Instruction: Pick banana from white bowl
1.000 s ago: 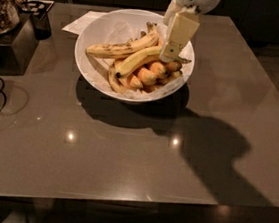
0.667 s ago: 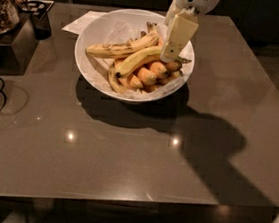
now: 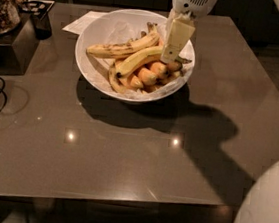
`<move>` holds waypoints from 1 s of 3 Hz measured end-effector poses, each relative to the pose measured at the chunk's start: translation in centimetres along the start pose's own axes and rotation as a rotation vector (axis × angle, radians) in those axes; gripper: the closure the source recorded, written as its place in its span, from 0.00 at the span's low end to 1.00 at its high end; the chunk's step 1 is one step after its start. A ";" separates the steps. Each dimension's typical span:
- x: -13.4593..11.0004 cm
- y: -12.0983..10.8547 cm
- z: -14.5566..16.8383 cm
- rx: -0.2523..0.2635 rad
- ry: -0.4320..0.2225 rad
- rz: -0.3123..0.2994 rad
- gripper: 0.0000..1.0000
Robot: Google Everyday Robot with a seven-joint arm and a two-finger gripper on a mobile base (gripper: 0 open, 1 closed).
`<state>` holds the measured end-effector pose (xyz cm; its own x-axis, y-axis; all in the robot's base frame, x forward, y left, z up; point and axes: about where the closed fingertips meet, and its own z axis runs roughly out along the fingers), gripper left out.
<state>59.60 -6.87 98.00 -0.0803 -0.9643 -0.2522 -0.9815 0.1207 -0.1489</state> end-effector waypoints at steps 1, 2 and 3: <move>-0.3 -0.4 1.0 -0.012 0.012 -0.004 0.37; -1.2 -0.2 2.2 -0.036 0.026 -0.030 0.39; -1.8 -0.2 2.8 -0.047 0.033 -0.044 0.42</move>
Offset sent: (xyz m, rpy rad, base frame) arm -0.0230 0.0123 -0.0314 -0.1141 0.1662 0.0827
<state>60.38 -4.51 95.80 -0.0415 -0.9759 -0.2144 -0.9913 0.0671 -0.1136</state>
